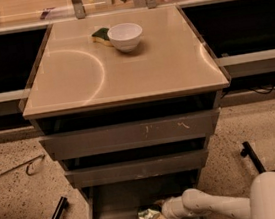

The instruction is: Pick green can from bottom drawer and place on counter

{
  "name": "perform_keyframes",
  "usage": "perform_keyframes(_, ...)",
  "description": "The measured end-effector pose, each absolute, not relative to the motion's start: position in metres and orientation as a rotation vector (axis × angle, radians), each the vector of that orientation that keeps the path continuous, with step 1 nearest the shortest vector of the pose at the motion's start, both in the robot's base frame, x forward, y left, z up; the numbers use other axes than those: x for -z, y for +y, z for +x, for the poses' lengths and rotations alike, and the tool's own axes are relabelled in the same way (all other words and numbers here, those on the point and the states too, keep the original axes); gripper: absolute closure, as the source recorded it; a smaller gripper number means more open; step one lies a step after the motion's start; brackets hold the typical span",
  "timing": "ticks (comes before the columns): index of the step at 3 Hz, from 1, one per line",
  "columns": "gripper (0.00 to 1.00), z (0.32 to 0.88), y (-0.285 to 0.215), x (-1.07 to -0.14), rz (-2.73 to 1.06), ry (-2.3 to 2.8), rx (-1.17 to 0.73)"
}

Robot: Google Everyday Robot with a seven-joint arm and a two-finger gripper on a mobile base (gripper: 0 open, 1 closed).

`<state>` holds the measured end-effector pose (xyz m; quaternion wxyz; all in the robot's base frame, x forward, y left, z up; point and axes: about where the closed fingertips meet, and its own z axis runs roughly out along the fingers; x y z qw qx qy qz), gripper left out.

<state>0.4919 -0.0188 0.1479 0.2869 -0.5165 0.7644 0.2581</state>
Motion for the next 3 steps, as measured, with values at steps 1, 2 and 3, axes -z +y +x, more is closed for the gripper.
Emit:
perform_keyframes(1,1.0,0.499,-0.032,-0.205,-1.313,2.006,-0.645)
perform_keyframes(2,1.0,0.482,-0.032,-0.288,-1.334,1.91,-0.589)
perform_keyframes(3,1.0,0.483,-0.032,-0.287,-1.332,1.91,-0.588)
